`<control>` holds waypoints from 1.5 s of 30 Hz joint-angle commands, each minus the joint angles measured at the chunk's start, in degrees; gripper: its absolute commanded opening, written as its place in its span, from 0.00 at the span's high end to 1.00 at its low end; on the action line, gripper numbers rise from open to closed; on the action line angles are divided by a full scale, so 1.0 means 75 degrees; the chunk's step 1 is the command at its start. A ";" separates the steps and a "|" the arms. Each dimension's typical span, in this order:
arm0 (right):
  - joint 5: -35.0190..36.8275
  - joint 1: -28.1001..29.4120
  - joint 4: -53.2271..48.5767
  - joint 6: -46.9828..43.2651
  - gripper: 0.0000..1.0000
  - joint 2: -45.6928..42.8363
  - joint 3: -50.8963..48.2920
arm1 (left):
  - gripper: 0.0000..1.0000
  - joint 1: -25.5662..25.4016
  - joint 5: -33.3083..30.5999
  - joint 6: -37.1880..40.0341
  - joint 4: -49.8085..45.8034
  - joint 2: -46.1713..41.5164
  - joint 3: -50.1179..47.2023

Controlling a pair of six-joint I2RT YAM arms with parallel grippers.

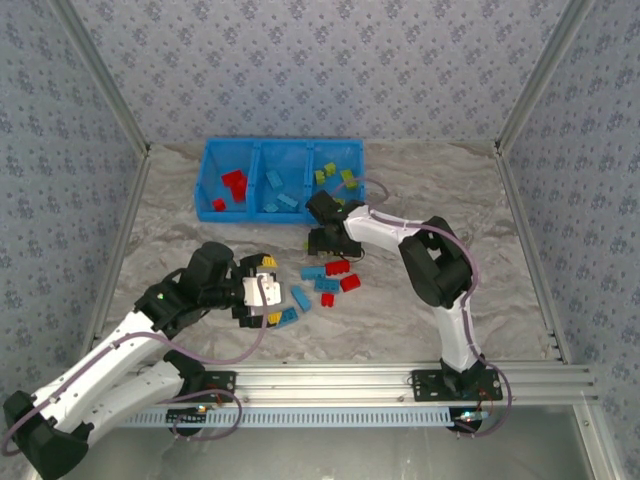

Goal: Sort the legos into containers by color

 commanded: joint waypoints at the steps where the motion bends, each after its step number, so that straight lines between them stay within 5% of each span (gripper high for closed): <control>1: 0.0084 -0.0063 0.0071 0.0132 0.14 0.0271 0.0144 | 0.01 -0.0024 0.0244 0.0167 -0.0015 -0.0064 -0.0055; 14: 0.0399 -0.0002 0.0414 -0.0034 0.48 -0.0684 -0.0794 | 0.01 -0.0006 0.0446 0.0228 0.0032 -0.0143 -0.0115; 25: 0.1691 0.0254 0.0410 -0.1232 0.47 -0.2996 -0.0802 | 0.01 0.0208 0.0504 0.0142 0.0788 -0.0447 -0.0417; 30: 0.1755 -0.0372 0.0153 -0.2180 0.46 -0.1662 0.1167 | 0.01 0.0308 0.0336 0.0136 0.0970 -0.0425 -0.0538; 35: 0.0408 -0.1076 0.0153 -0.2553 0.43 -0.0007 0.3089 | 0.01 0.0310 0.0275 0.0041 0.1008 -0.0403 -0.0597; 40: 0.0166 -0.1336 -0.0482 -0.2715 0.22 0.1057 0.4754 | 0.01 0.0311 0.0153 0.0016 0.1052 -0.0355 -0.0653; 45: 0.0440 -0.1368 -0.0871 -0.2936 0.15 0.0850 0.5047 | 0.01 0.0317 0.0116 0.0010 0.1098 -0.0232 -0.0668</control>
